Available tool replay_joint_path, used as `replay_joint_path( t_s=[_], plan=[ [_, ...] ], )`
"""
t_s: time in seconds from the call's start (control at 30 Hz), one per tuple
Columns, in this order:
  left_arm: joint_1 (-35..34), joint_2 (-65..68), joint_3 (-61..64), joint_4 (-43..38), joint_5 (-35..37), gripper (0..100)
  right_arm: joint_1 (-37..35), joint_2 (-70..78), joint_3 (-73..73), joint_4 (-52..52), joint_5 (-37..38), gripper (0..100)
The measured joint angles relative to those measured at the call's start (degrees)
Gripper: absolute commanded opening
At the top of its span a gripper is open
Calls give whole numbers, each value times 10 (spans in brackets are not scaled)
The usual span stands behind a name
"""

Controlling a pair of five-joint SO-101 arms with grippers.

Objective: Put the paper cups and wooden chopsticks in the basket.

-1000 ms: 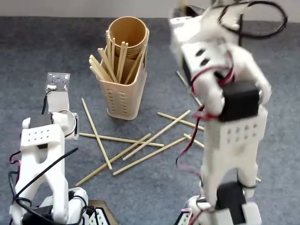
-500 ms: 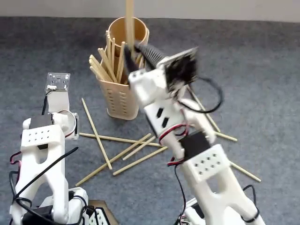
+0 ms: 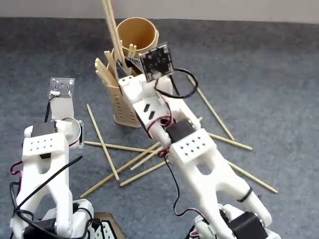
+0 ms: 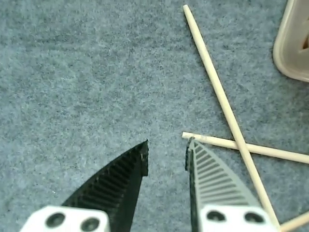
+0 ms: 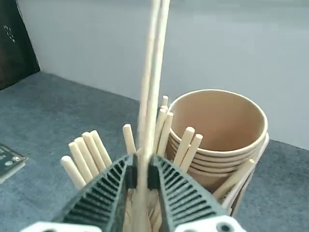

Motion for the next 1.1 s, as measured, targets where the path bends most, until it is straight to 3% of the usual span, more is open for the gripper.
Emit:
replay_joint_path(
  t_s=[0.1,0.57,0.73,0.93,1.1],
  plan=[
    [0,0,0,0,0,158,0,0,-7,27,0,174],
    [0,0,0,0,0,158,0,-71,-8,61,0,177],
    [0,0,0,0,0,158,10,-40,-5,74,47,177],
    [0,0,0,-4,0,161,51,-56,-7,238,84,177],
    [-29,0,-40,-9,0,162,122,-164,-46,479,86,177]
  ],
)
